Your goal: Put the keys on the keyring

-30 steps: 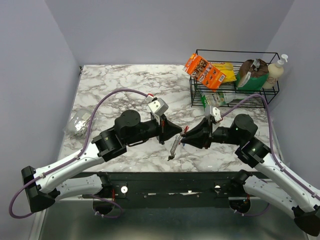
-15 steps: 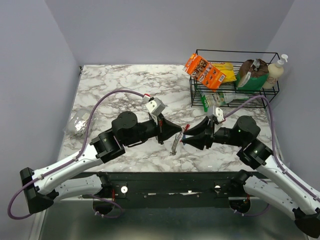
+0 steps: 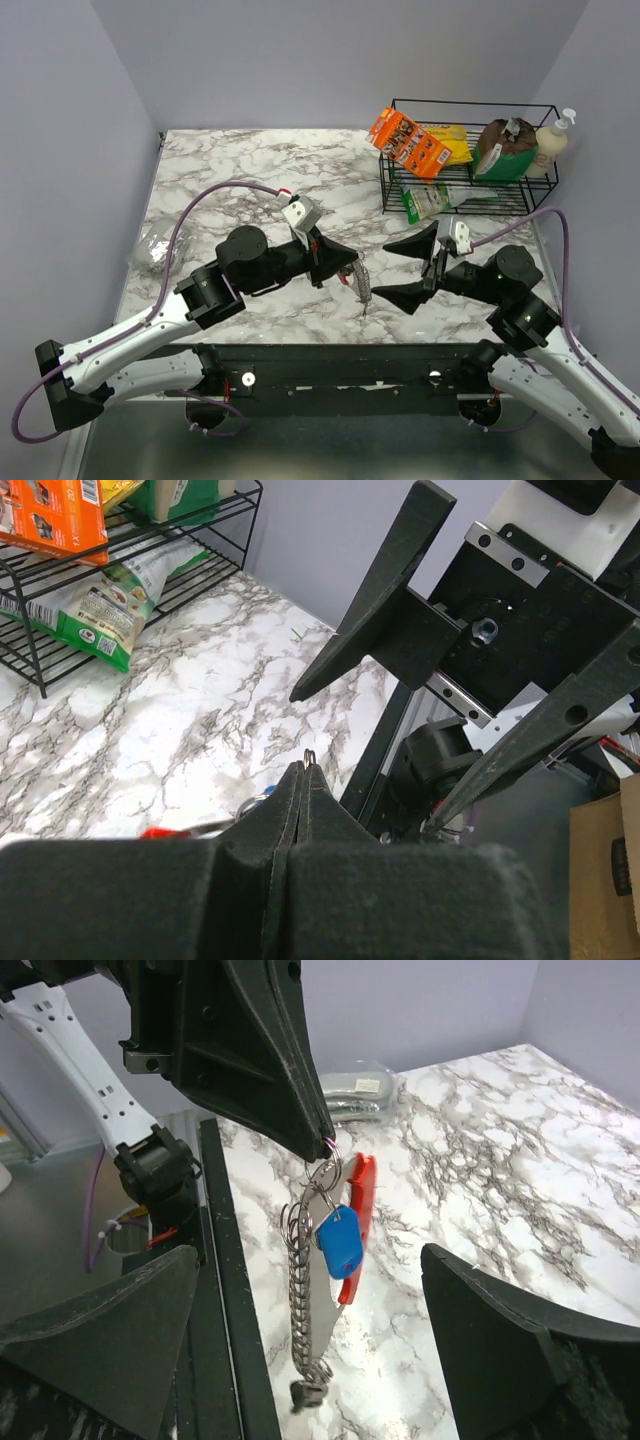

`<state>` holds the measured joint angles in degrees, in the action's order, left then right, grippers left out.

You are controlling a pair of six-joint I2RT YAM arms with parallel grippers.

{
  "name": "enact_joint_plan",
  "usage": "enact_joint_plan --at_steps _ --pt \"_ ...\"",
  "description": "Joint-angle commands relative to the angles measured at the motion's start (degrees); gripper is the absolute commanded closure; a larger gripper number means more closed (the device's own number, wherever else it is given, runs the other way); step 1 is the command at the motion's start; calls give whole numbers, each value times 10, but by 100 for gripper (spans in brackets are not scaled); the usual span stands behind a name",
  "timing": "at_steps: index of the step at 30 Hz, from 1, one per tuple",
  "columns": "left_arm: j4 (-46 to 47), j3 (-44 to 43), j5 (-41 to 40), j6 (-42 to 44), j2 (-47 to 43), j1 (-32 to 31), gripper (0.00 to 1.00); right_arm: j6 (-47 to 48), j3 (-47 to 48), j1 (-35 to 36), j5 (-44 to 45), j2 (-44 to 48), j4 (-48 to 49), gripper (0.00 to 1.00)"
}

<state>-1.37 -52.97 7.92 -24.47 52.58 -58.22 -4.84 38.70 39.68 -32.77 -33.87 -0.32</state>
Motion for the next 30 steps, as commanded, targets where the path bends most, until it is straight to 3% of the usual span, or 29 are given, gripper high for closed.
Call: enact_joint_plan --at_steps 1,11,30 --pt "27 10 -24 9 -22 -1 100 7 4 1 22 -5 -12 0" --pt "36 26 -48 24 2 -1 100 -6 0 0 22 -4 -10 0" --pt "145 110 -58 27 118 0 100 -15 -24 0 20 7 -12 0"
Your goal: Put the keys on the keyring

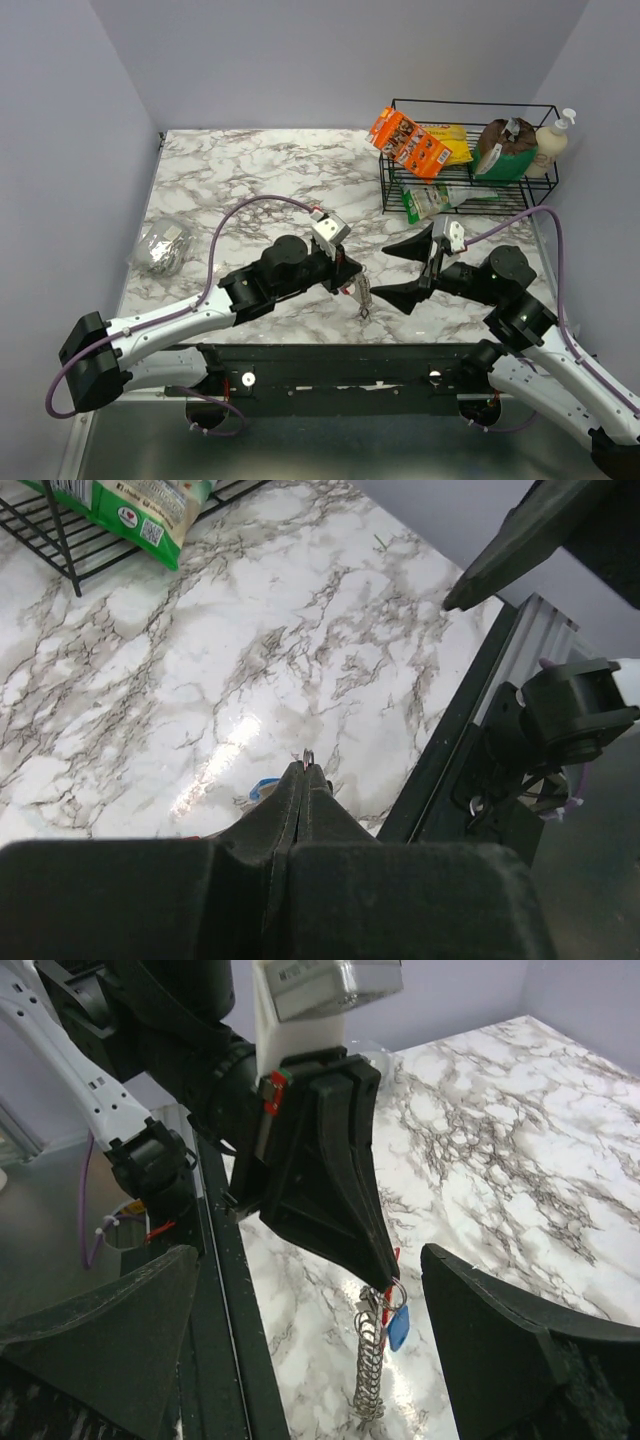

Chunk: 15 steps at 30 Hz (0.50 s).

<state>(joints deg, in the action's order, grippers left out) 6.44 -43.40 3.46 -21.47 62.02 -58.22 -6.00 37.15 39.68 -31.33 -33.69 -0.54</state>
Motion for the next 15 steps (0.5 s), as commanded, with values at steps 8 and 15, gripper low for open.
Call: enact_joint_plan --at_steps 8,15 --pt "143 45 -21 -22 98 0 100 1 -1 0 7 8 -21 0" --pt "191 43 -57 -20 158 6 100 0 5 0 17 6 -26 0"
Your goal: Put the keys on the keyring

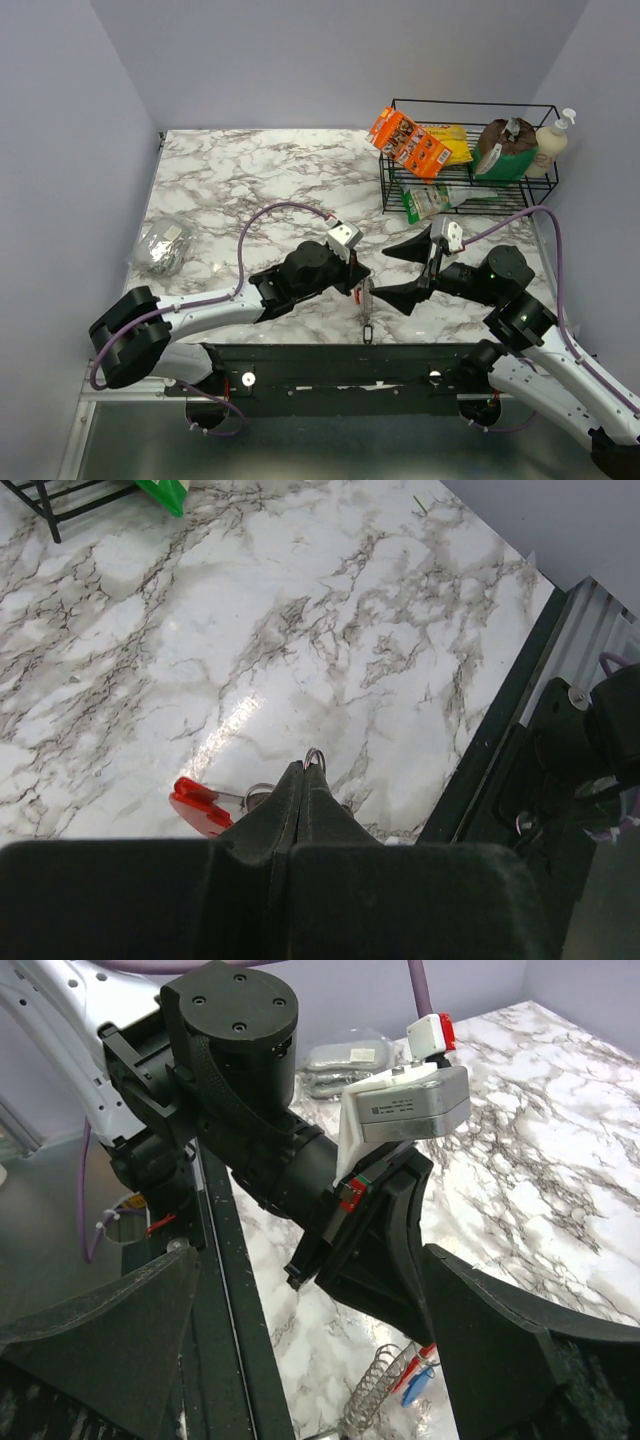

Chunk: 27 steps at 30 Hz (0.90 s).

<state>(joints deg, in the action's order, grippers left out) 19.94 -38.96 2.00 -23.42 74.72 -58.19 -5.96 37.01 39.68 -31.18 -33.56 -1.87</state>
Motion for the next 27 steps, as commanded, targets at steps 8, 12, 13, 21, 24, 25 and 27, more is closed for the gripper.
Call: enact_joint_plan --at_steps 8,12,13,21,24,25,27 --pt "82 -69 -35 -12 150 21 100 2 7 0 27 8 -23 0" --pt "86 -113 -20 -22 213 24 100 3 7 0 36 13 -31 0" --pt "83 -123 -20 -25 238 25 100 3 6 0 38 14 -32 0" --pt "45 -214 -9 -53 343 33 100 5 3 0 48 22 -43 0" --pt "38 -236 2 -51 374 34 100 6 2 1 50 22 -45 0" --pt "38 -240 4 -50 385 35 100 5 2 0 52 24 -45 0" --pt "47 -242 12 -47 391 36 94 6 2 1 53 24 -47 0"
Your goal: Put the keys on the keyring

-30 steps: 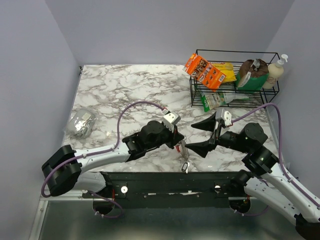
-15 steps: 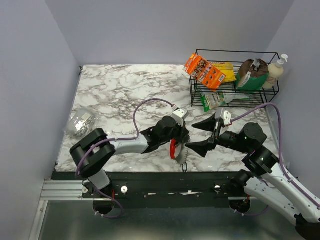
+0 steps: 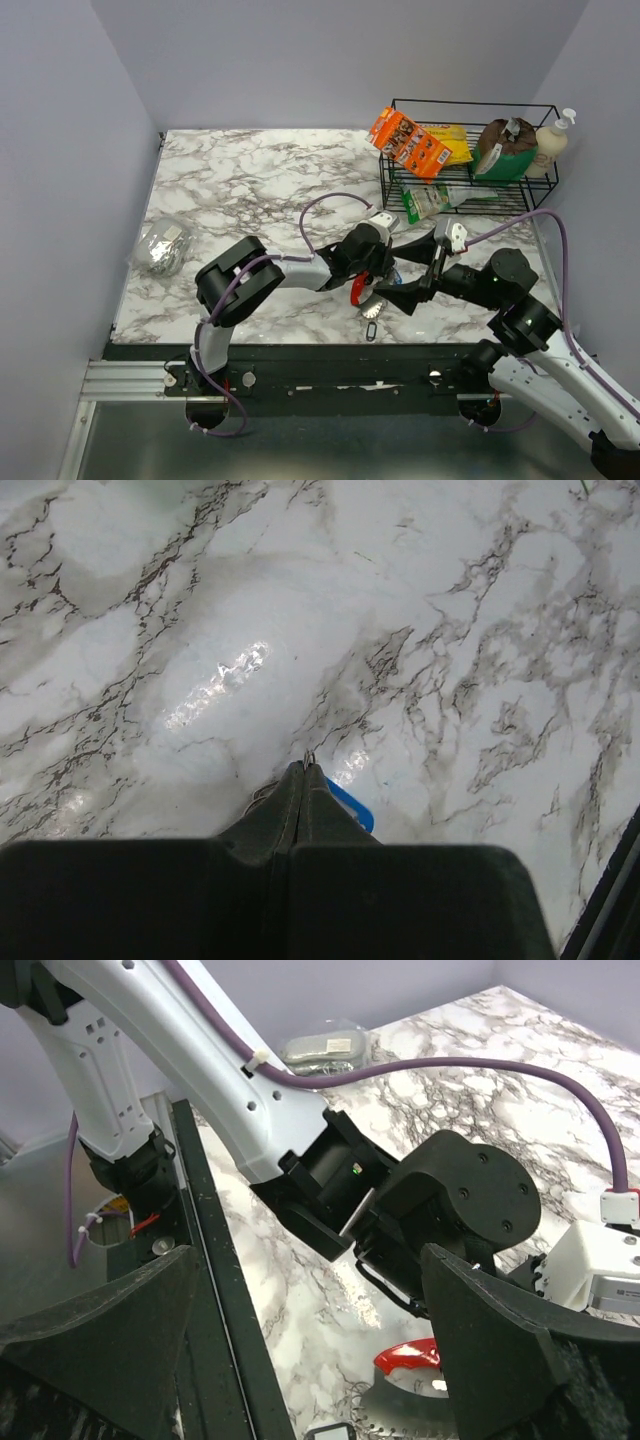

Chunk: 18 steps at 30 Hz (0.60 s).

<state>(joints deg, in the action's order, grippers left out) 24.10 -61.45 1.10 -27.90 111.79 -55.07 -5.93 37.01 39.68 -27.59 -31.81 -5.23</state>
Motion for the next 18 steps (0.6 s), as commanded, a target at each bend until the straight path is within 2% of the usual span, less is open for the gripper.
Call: enact_joint_plan --at_steps 1,2,5,7,8,11,14,18 --pt "8 -17 24 -2 25 6 88 6 3 0 18 7 -15 0" --pt "11 -18 28 -2 26 7 72 6 4 0 18 10 -16 0" --pt "16 -20 26 -5 25 8 42 7 6 0 18 12 -19 0" --pt "25 -13 12 -11 15 8 35 6 7 0 17 13 -21 0" --pt "32 -9 8 -12 11 8 23 6 6 0 17 15 -21 0" --pt "55 12 -2 -12 -13 8 16 4 6 0 17 17 -21 0" --pt "69 27 -3 -17 -39 9 15 3 10 1 18 19 -23 0" --pt "38 26 11 -43 -66 17 15 1 10 1 18 19 -24 0"
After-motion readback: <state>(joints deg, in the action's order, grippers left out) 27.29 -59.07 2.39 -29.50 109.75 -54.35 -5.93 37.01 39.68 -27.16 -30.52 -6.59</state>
